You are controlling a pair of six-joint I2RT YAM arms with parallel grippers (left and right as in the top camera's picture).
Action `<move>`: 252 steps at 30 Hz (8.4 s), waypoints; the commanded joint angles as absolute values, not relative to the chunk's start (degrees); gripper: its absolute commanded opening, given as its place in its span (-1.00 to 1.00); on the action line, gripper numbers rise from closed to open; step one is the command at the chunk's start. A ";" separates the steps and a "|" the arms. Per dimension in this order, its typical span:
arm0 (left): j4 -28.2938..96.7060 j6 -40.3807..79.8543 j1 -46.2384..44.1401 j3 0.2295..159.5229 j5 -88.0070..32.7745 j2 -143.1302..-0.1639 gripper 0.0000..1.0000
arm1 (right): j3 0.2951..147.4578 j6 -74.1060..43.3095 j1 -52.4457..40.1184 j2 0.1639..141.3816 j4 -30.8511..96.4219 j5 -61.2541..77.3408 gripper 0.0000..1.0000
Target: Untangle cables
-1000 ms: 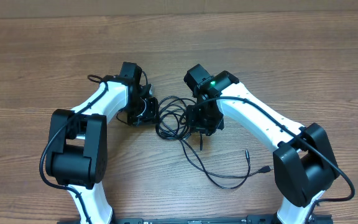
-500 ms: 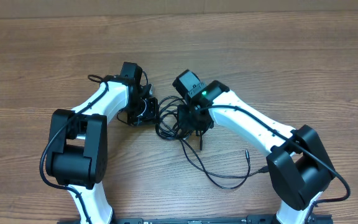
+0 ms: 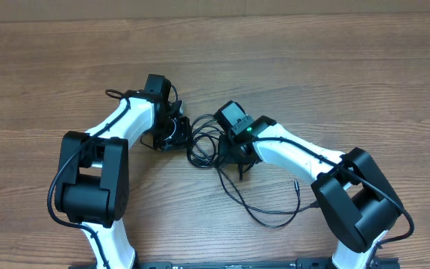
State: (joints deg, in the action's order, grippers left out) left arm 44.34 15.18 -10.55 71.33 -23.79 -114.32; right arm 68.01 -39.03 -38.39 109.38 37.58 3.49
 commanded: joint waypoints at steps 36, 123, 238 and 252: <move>44.58 15.90 -10.92 69.91 -17.43 -116.25 -0.86 | 85.60 -20.71 -32.77 106.59 70.67 22.00 -0.93; 62.92 21.67 -23.09 82.65 11.03 -98.59 -0.73 | 78.70 -26.76 -26.83 106.67 45.50 2.59 1.00; 67.22 -3.86 -11.14 105.16 -40.45 -88.31 -0.92 | 78.70 -32.97 -21.78 106.67 26.68 29.34 0.79; 65.71 1.21 -10.79 105.27 -40.10 -88.27 -0.92 | 75.11 -36.12 -25.06 106.80 24.43 30.96 0.79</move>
State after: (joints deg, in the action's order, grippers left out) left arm 66.30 -1.19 -11.14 103.55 -38.63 -89.78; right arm 77.25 -35.14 -23.73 108.51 26.09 30.26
